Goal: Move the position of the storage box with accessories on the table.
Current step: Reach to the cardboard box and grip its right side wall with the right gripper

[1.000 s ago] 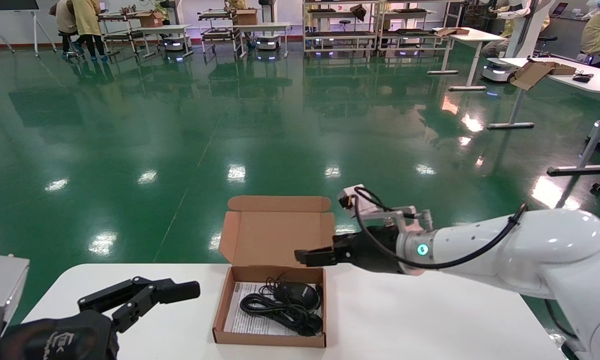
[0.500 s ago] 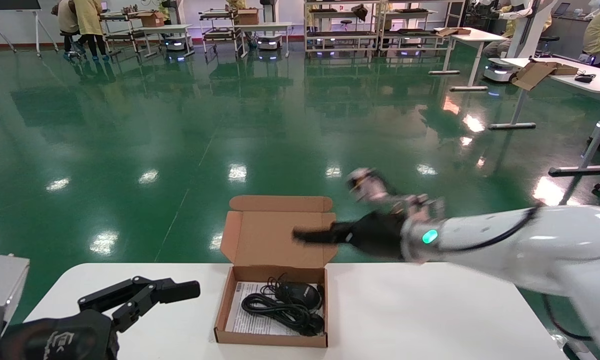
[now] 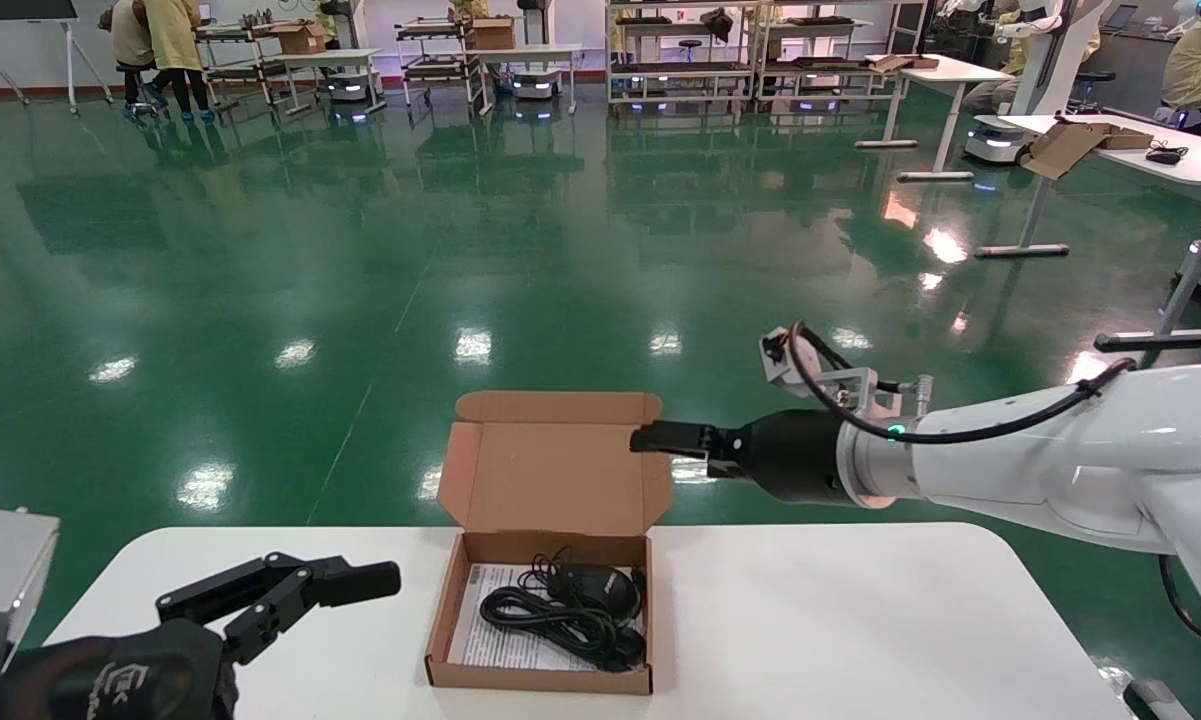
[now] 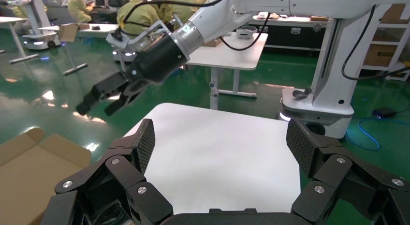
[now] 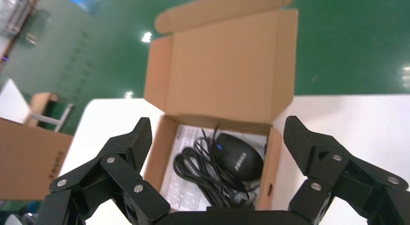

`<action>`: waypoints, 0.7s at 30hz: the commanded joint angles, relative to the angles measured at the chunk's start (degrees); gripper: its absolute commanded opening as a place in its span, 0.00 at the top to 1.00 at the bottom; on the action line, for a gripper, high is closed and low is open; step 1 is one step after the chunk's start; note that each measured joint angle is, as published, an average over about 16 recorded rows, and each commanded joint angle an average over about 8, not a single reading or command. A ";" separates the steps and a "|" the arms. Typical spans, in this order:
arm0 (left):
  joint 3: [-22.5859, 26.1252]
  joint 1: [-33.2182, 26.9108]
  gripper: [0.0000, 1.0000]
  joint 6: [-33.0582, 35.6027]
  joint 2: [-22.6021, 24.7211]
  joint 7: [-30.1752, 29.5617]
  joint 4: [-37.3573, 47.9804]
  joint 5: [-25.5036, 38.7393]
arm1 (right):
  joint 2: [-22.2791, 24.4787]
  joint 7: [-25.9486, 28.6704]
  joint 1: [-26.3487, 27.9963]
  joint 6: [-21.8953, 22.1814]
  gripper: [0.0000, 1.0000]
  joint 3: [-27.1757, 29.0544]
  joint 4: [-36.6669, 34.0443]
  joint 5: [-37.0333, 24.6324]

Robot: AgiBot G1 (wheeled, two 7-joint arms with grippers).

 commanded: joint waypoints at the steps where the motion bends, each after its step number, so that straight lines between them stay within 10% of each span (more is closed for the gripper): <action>1: 0.00 0.00 0.00 0.00 0.00 0.00 0.00 0.00 | -0.38 2.31 0.09 -0.17 0.00 -0.87 0.38 -1.05; 21: 0.00 0.00 0.00 0.00 0.00 0.00 0.00 0.00 | -0.90 16.99 -10.12 10.71 0.00 -12.45 15.28 -5.57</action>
